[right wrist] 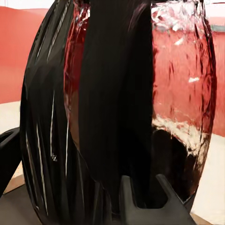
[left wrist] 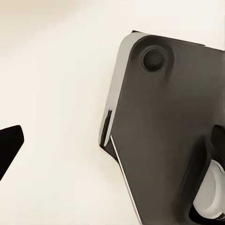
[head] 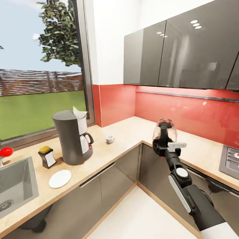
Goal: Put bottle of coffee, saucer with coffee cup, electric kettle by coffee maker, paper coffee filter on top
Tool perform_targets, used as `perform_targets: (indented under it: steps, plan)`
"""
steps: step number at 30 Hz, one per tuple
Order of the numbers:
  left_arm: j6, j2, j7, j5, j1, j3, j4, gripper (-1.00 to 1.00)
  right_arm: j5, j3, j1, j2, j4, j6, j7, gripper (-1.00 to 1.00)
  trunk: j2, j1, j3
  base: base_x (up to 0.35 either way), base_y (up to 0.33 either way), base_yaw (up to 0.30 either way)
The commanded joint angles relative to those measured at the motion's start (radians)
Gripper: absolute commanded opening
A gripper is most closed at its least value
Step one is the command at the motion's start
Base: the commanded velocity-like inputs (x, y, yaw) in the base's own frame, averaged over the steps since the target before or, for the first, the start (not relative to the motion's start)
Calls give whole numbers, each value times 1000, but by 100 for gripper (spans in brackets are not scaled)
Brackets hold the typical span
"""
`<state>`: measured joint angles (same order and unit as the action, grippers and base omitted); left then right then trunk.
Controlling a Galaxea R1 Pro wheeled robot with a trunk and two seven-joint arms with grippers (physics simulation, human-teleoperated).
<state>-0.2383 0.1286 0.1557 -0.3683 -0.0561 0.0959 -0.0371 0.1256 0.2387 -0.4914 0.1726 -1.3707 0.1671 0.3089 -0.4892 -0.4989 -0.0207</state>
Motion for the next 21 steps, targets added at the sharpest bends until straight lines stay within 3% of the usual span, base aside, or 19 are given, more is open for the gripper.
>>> perform_targets:
  steps: [1, 21]
  plan:
    - [-6, -1, 5, -11, 1, 8, -3, 100, 6, 4, -1, 1, -2, 3, 10, -100, -2, -1, -2, 245, -235, 256]
    - [-6, -9, 6, -12, 1, 9, 1, 100, 7, 4, -1, 1, -2, 3, 9, -100, -2, -1, -2, 245, -235, 276]
